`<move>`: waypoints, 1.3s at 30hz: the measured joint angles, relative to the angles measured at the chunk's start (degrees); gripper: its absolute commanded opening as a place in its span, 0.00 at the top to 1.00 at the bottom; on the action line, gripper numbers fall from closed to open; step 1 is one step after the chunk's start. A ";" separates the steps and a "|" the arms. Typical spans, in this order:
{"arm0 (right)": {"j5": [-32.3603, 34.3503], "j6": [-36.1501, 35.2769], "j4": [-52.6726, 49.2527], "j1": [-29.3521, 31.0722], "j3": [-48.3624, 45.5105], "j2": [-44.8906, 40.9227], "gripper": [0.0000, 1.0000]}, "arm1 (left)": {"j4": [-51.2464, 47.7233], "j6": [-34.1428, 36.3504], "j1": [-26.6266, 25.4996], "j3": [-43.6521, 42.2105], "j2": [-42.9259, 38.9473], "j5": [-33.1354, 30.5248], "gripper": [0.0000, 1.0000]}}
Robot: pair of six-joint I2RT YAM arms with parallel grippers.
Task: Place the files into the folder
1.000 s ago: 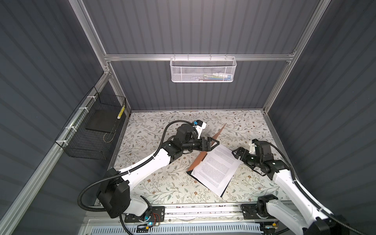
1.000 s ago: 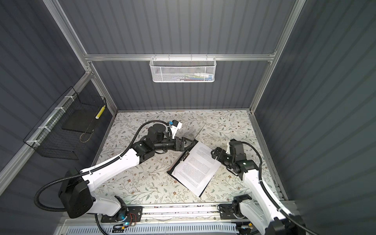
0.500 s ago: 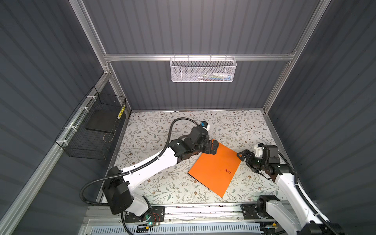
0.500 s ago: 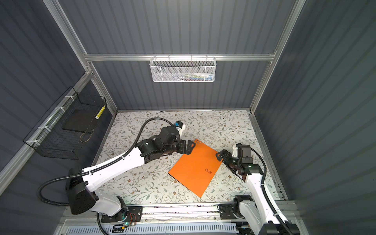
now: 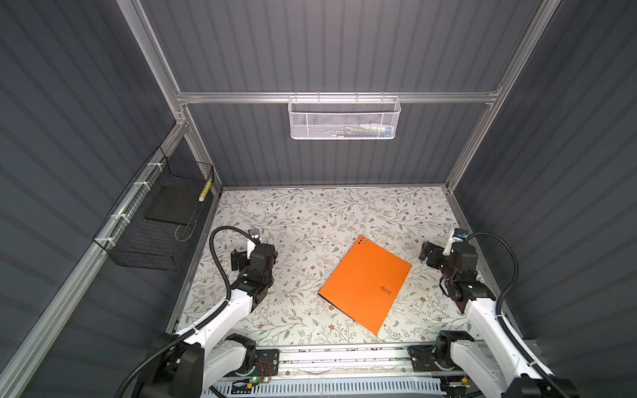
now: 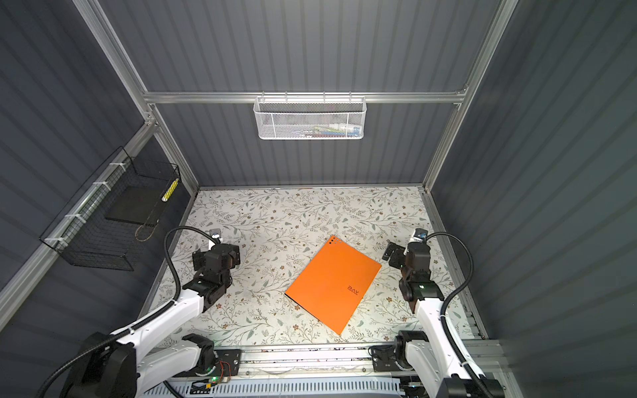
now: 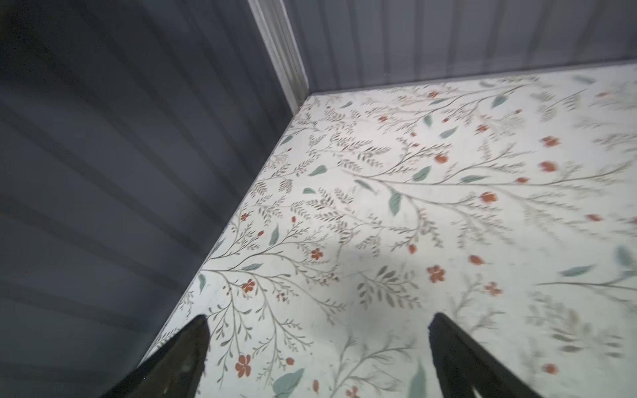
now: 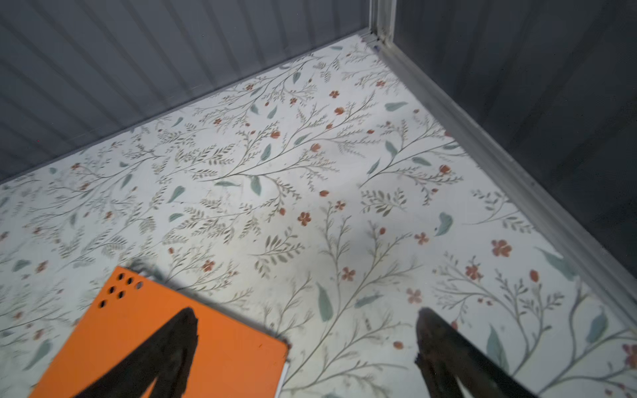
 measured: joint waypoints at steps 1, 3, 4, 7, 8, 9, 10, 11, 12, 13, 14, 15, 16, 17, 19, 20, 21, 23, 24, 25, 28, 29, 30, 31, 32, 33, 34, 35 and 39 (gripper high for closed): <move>0.83 -1.44 4.70 -0.17 -3.04 0.74 0.01 | 4.17 1.09 1.18 -1.66 2.29 0.11 0.00; 1.46 -4.28 15.13 -0.52 -8.37 4.17 0.01 | 11.50 3.02 2.47 -3.30 7.54 0.37 0.00; 1.42 -5.51 20.68 -0.68 -10.23 7.06 0.01 | 15.76 4.00 2.78 -3.69 10.58 0.81 0.00; 0.17 -7.37 34.53 -1.09 -11.13 19.56 0.01 | 27.58 5.88 3.69 -3.82 18.64 3.72 0.00; -0.74 -7.80 38.01 -1.11 -10.71 23.15 0.01 | 30.25 6.25 3.91 -3.69 20.72 4.66 0.00; -1.62 -8.26 41.09 -1.14 -10.03 26.71 0.01 | 32.85 6.51 4.09 -3.45 23.21 5.90 0.00; -2.32 -8.63 44.30 -1.14 -9.35 29.99 0.01 | 35.21 6.71 4.37 -3.37 25.31 7.06 0.00; -2.84 -8.83 46.40 -1.11 -8.66 32.28 0.01 | 38.34 7.21 4.59 -3.43 27.63 8.04 0.00; -3.34 -9.05 46.62 -1.14 -7.69 33.46 0.01 | 41.81 7.67 4.81 -3.56 30.16 9.05 0.00; -3.56 -9.11 46.38 -1.14 -6.99 33.42 0.01 | 43.82 7.69 5.01 -3.87 31.78 10.03 0.00; -3.76 -9.25 46.95 -1.14 -6.19 33.33 0.01 | 44.81 7.63 5.29 -4.59 32.15 11.04 0.00; -3.89 -9.40 47.76 -1.14 -5.31 33.40 0.01 | 46.38 7.63 5.62 -5.60 32.17 12.13 0.00; -4.22 -9.51 48.19 -1.14 -4.50 33.29 0.01 | 48.89 7.91 5.97 -6.19 32.87 13.07 0.00; -4.50 -9.62 48.28 -1.14 -4.07 33.05 0.01 | 51.10 8.28 6.21 -6.10 34.16 13.86 0.00; -5.14 -9.88 49.24 -1.14 -3.56 33.18 0.01 | 49.07 8.02 7.39 -4.76 35.10 16.48 0.00; -5.42 -10.03 49.24 -1.14 -3.52 33.22 0.01 | 47.84 7.93 8.00 -3.91 34.99 17.59 0.00; -5.70 -10.12 48.98 -1.14 -3.52 33.20 0.01 | 46.38 7.52 9.03 -2.38 34.99 19.04 0.00; -6.01 -10.21 48.96 -1.14 -3.52 33.24 0.01 | 43.32 6.60 11.37 0.72 34.77 21.99 0.00; -6.16 -10.32 49.03 -1.14 -3.52 33.27 0.01 | 42.88 6.14 12.20 1.75 34.73 23.08 0.00; -6.23 -10.36 49.00 -1.14 -3.52 33.27 0.01 | 42.16 5.73 12.90 2.43 34.58 23.82 0.00; -6.43 -10.54 49.00 -1.14 -3.52 33.27 0.01 | 40.68 5.11 13.60 2.64 34.38 25.31 0.00; -6.43 -10.54 49.00 -1.14 -3.52 33.27 0.01 | 40.09 4.96 13.60 2.64 34.38 25.57 0.00; -6.45 -10.54 49.00 -1.14 -3.52 33.27 0.01 | 39.58 4.92 13.60 2.64 34.38 25.97 0.00; -6.45 -10.54 49.00 -1.14 -3.52 33.27 0.01 | 39.21 4.90 13.60 2.64 34.38 26.25 0.00; -6.45 -10.54 49.00 -1.14 -3.52 33.27 0.01 | 39.01 4.87 13.60 2.64 34.38 26.38 0.00; -6.45 -10.54 49.00 -1.14 -3.52 33.27 0.01 | 38.82 4.72 13.60 2.64 34.38 26.60 0.00; -6.45 -10.54 49.00 -1.14 -3.52 33.27 0.01 | 38.64 4.66 13.60 2.64 34.38 26.71 0.00; -6.45 -10.54 49.00 -1.14 -3.52 33.27 0.01 | 38.47 4.57 13.60 2.64 34.38 26.80 0.00; -6.45 -10.60 49.00 -1.14 -3.52 33.27 0.01 | 38.25 4.50 13.60 2.64 34.38 26.84 0.00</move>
